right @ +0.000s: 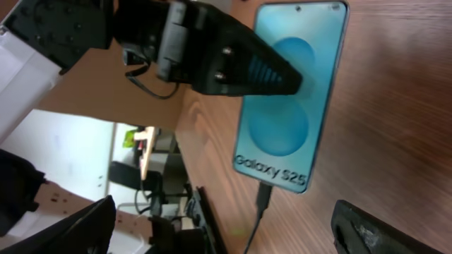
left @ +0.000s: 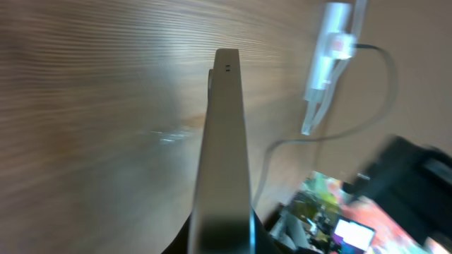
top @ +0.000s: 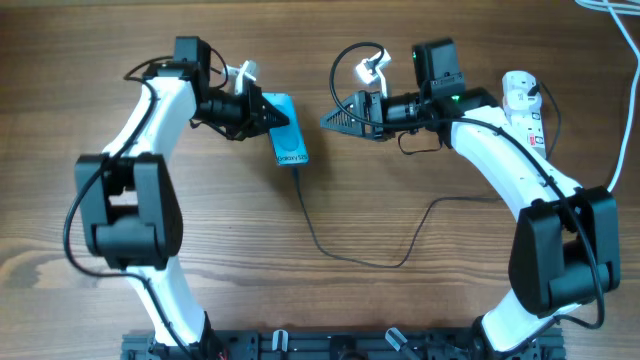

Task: Plug charger to phone and switch on socket
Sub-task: 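Lower the phone flat onto the table center with the left gripper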

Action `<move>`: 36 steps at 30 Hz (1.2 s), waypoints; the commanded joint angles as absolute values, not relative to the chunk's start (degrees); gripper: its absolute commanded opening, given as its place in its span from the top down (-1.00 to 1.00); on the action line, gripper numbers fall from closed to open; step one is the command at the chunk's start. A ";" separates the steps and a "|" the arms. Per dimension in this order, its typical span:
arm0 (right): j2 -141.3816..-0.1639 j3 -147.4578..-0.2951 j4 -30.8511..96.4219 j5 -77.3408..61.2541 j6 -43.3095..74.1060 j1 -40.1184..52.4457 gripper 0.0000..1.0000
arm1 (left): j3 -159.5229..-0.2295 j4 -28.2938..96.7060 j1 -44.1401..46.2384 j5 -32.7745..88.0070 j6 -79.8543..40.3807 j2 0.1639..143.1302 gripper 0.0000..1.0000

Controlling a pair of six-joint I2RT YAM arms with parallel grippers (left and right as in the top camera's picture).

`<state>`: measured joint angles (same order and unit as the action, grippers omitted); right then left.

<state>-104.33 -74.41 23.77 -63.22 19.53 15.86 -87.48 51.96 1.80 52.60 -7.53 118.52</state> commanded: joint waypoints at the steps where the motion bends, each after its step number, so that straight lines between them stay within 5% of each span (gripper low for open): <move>1: -103.13 -75.31 25.10 -59.55 17.30 16.23 -0.96 | -87.24 51.00 2.70 46.02 -6.20 121.80 0.92; 19: -103.13 -75.31 28.01 -56.97 16.45 16.23 -0.96 | -87.22 47.11 5.74 38.48 -9.67 127.09 0.92; 24: -103.13 -75.31 27.97 -56.97 16.49 16.23 -0.96 | -87.22 47.13 5.74 38.48 -9.65 127.09 0.68; 36: -103.13 -75.31 27.99 -56.99 16.47 16.23 -0.96 | -87.22 48.01 5.74 35.86 -9.65 127.09 0.49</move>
